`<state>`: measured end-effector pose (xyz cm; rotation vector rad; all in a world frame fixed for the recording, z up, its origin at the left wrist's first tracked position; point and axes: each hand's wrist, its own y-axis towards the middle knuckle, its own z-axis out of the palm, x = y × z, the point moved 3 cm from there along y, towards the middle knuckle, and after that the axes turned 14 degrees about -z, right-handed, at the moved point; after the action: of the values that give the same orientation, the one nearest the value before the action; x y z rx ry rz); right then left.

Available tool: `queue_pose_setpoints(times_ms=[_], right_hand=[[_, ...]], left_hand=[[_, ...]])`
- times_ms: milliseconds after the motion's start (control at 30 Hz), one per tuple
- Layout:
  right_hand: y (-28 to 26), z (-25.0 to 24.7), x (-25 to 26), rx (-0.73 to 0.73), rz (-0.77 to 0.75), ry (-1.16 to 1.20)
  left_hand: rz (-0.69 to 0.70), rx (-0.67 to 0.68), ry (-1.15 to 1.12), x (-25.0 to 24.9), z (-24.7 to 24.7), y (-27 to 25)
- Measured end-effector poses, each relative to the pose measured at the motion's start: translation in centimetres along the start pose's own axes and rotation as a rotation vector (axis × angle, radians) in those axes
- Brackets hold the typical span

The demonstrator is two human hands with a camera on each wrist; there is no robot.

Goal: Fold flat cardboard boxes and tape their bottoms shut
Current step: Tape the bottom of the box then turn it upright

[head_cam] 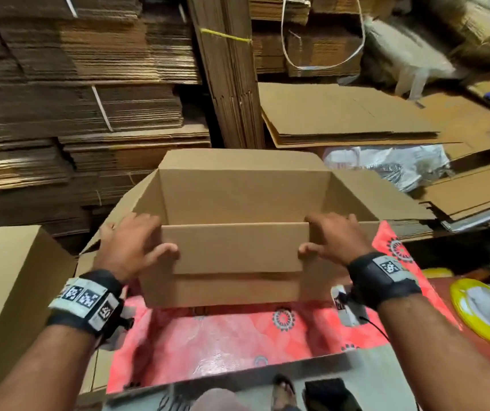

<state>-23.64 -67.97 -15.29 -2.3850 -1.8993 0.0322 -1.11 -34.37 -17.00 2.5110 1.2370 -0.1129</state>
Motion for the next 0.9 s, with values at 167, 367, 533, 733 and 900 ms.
queue_pose_setpoints(times_ms=[167,367,533,733,900], right_hand=[[0.2,-6.6,-2.1,-0.158,0.005,0.183],[0.3,-0.8,-3.3,-0.222,0.198,0.075],[-0.7,7.4,-7.0,-0.058,0.303,0.201],[1.9,4.2,-6.7,0.067,0.293,0.238],[6.1,3.2,-6.4,0.184,0.250,0.268]], left_hand=[[-0.032,-0.069,-0.082,-0.2,-5.3,4.1],[-0.252,0.117,0.035,-0.4,1.2,3.5],[-0.311,0.261,-0.251,-0.4,7.1,-0.2],[-0.497,0.314,-0.318,-0.7,6.7,2.2],[-0.591,0.443,-0.254,1.6,6.5,3.6]])
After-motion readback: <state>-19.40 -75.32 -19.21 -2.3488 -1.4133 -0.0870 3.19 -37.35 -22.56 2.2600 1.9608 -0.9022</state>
